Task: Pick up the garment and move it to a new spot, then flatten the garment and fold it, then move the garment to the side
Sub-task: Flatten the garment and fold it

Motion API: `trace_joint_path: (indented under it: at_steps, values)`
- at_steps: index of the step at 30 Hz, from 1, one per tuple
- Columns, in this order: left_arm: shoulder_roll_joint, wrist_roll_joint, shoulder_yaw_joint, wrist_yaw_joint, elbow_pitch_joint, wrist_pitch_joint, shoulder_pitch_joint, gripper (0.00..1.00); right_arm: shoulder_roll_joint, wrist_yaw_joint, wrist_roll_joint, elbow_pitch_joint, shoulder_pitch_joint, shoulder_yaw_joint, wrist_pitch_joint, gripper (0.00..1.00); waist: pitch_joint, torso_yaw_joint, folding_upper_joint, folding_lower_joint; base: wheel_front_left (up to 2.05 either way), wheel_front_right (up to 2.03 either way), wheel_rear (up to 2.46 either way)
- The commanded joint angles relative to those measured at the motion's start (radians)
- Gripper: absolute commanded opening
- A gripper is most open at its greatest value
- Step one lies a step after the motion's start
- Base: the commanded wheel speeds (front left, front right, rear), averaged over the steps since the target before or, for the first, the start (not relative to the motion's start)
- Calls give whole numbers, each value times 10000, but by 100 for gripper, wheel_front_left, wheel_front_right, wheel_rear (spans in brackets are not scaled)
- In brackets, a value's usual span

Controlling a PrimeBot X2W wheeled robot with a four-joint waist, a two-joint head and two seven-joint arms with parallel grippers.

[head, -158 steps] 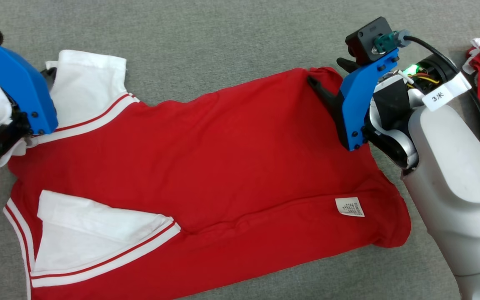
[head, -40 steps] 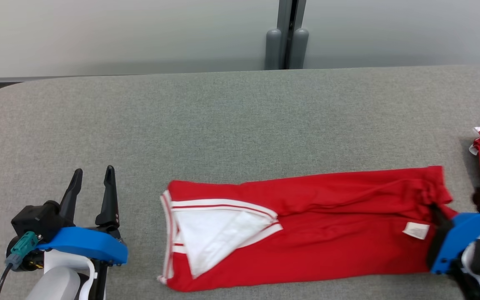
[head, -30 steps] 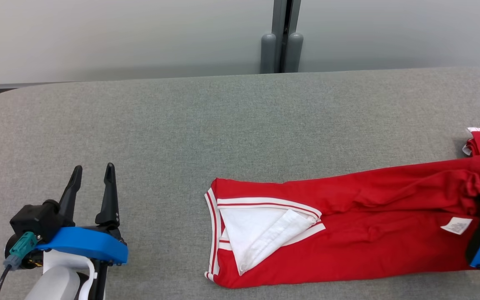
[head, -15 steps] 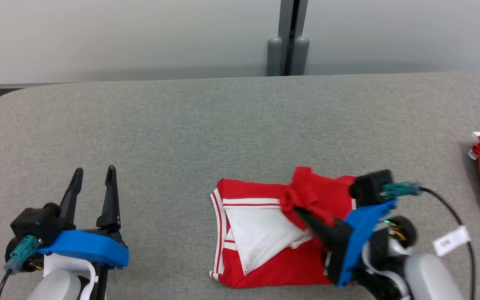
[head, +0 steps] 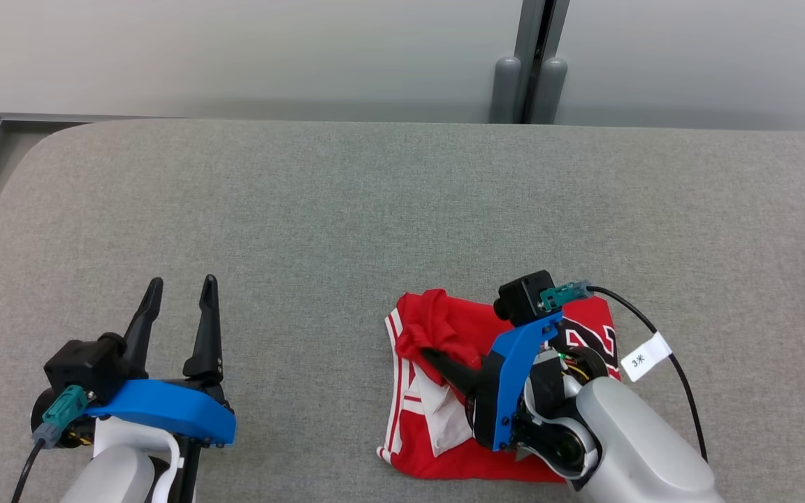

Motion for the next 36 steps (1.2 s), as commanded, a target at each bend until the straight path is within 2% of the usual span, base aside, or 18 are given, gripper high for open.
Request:
trace_joint_path:
  at_steps: [1, 6, 10, 11, 12, 13, 15, 16, 18, 19, 20, 23, 25, 32, 36]
  values:
    - [6, 31, 25, -13, 35, -38, -133, 100, -29, 5, 262, 244, -317, 178, -281, 100, 11, 8, 0, 0, 0, 0, 0]
    - [34, -24, 53, -5, 82, -64, -94, 100, -33, 5, 1116, 339, -839, 553, -1229, 100, -61, -29, 0, 0, 0, 0, 0]
    - [87, -49, 76, 40, 69, -72, 27, 100, -41, 3, 403, -59, -884, -40, -2171, 100, -234, -99, 0, 0, 0, 0, 0]
    - [119, -65, 85, 72, 31, -77, 128, 100, -90, 3, -523, -324, -579, -676, -2445, 100, -311, -156, 0, 0, 0, 0, 0]
    - [142, -67, 84, 93, 11, -81, 174, 100, -150, 3, -930, -469, -308, -1046, -2492, 100, -351, -179, 0, 0, 0, 0, 0]
    - [169, -78, 94, 136, -59, -84, 205, 100, -372, 5, -2275, -1127, 547, -2164, -2438, 100, -410, -229, 0, 0, 0, 0, 0]
    - [184, -80, 95, 131, -83, -86, 230, 100, -366, 5, -2694, -1386, 884, -2480, -2382, 100, -420, -243, 0, 0, 0, 0, 0]
    - [219, -94, 104, 162, -166, -77, 323, 100, -348, 3, -3836, -2016, 1954, -3198, -2175, 100, -407, -277, 0, 0, 0, 0, 0]
    - [227, -99, 112, 174, -195, -80, 323, 100, -283, 5, -4090, -2229, 2240, -3297, -2153, 100, -386, -284, 0, 0, 0, 0, 0]
    - [235, -108, 126, 183, -229, -84, 315, 100, -204, 5, -4264, -2375, 2492, -3264, -2087, 20, -354, -290, 0, 0, 0, 0, 0]
    - [261, -115, 132, 193, -275, -81, 270, 100, -79, 5, -4363, -2520, 2865, -2890, -1855, 0, -273, -285, 0, 0, 0, 0, 0]
    - [271, -93, 106, 175, -302, -40, 122, 100, -40, 3, -4513, -2383, 2885, -2027, -1586, 0, -169, -232, 0, 0, 0, 0, 0]
    - [251, -61, 61, 127, -299, -14, 2, 100, -21, 3, -4160, -2162, 2587, -1240, -1565, 0, -98, -144, 0, 0, 0, 0, 0]
    - [109, 13, -122, -7, -152, -4, -297, 100, -23, 3, -2710, -718, 1235, 1615, -1247, 0, 28, 286, 0, 0, 0, 0, 0]
    - [36, 14, -224, -56, -12, -15, -352, 100, -27, 3, -1422, -516, 658, 2820, -1405, 0, 19, 510, 0, 0, 0, 0, 0]
